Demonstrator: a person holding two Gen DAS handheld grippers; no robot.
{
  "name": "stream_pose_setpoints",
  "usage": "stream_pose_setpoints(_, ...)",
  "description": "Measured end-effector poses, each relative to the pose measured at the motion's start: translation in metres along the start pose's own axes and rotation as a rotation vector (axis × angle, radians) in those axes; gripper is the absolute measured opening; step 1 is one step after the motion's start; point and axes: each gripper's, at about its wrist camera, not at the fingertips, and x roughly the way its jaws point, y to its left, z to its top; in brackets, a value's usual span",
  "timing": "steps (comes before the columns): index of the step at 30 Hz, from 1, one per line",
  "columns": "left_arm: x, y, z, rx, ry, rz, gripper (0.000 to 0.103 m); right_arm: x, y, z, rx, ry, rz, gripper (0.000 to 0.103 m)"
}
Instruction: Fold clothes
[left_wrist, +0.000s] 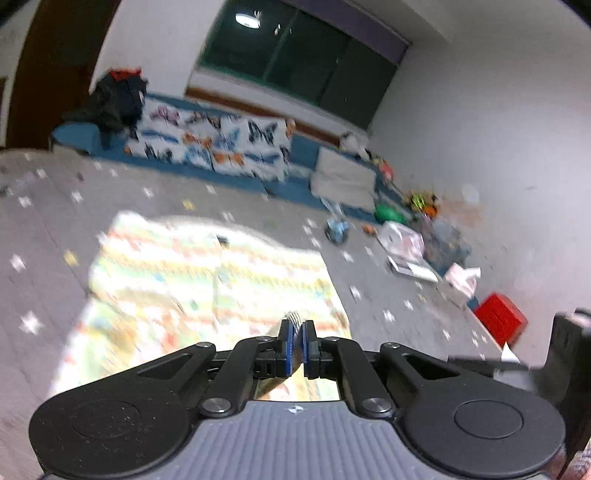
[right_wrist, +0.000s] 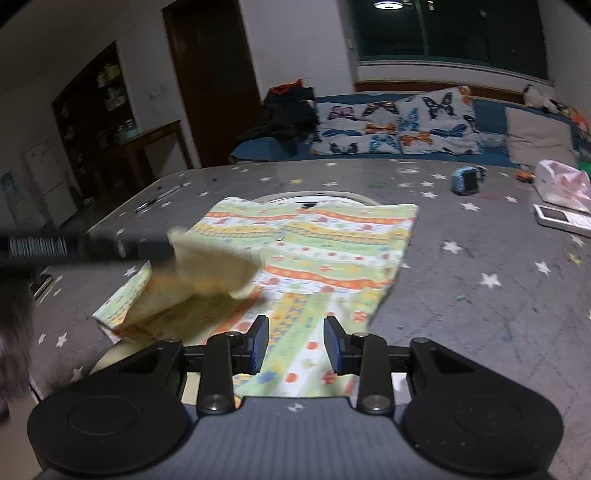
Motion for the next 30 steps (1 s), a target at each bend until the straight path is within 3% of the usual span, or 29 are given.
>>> stream_pose_setpoints(8, 0.020, -0.004, -0.031, 0.056, 0.139, -0.040, 0.009, 0.017, -0.011, 0.002, 0.099, 0.033, 0.031, 0.032)
stream_pose_setpoints(12, 0.000, 0.015, -0.023, 0.057, 0.105, 0.013, 0.031, 0.033, -0.003, 0.001, 0.099, 0.064, 0.057, 0.032)
stream_pose_setpoints(17, -0.024, 0.041, -0.012, 0.052, 0.063, 0.088, 0.031, 0.057, 0.007, 0.002, 0.089, 0.093, 0.062, 0.032)
stream_pose_setpoints(23, -0.041, 0.096, 0.001, -0.041, 0.026, 0.254, 0.031, 0.075, 0.011, 0.003, 0.108, 0.094, 0.053, 0.032)
stream_pose_setpoints(24, -0.042, 0.102, 0.002, -0.048, 0.022, 0.268, 0.031, 0.076, 0.012, 0.003, 0.100, 0.097, 0.048, 0.030)
stream_pose_setpoints(26, -0.040, 0.110, 0.006, -0.058, 0.018, 0.285, 0.031, 0.078, 0.015, 0.004, 0.083, 0.101, 0.039, 0.012)
stream_pose_setpoints(30, -0.028, 0.119, 0.012, -0.053, 0.028, 0.306, 0.031, 0.074, 0.023, 0.007, 0.042, 0.078, 0.004, 0.003)
